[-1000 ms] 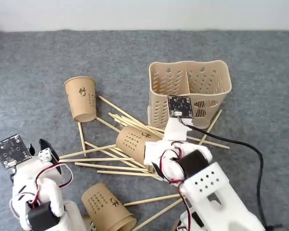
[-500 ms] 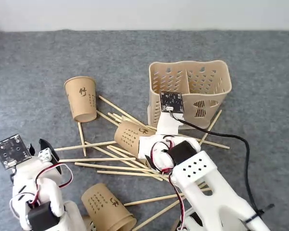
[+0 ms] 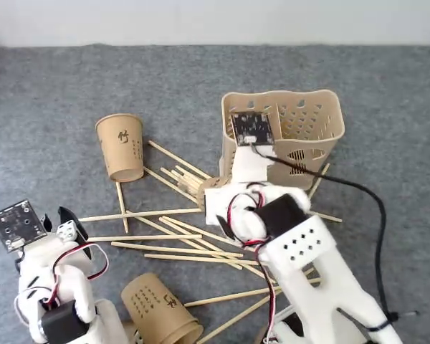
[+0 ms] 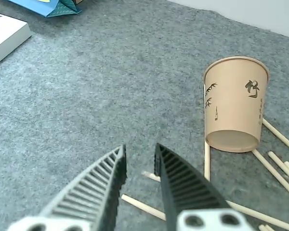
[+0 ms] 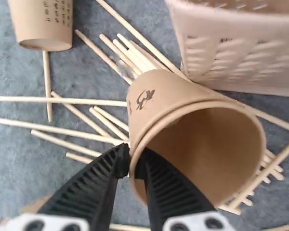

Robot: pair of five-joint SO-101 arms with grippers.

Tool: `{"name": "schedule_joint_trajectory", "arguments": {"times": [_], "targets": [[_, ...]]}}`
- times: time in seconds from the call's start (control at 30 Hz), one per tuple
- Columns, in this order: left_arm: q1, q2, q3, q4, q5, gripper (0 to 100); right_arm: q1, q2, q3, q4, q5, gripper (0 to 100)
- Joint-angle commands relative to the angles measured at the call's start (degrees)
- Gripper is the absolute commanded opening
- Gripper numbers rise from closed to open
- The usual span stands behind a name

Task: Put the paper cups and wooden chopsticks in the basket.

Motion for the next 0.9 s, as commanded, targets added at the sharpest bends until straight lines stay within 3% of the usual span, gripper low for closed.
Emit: {"name": "schedule_joint_trajectory", "arguments": {"times": [0.0, 0.23, 0.6, 0.87], "targets": [[-0.18, -0.26, -0.31, -1.05, 0.26, 9, 0.04, 0.13, -11.43, 9.71, 5.89, 0.9], [-0.26, -0.26, 0.66, -1.58, 0.26, 9, 4.53, 0.22, -23.30, 25.98, 17.32, 0.9], [-0.26, -0.26, 2.95, -5.01, 0.26, 9, 36.18, 0.13, -20.48, 25.98, 45.71, 0.9], [-0.26, -0.26, 2.95, -5.01, 0.26, 9, 49.63, 0.84, -15.38, 25.80, 58.46, 0.9]]}}
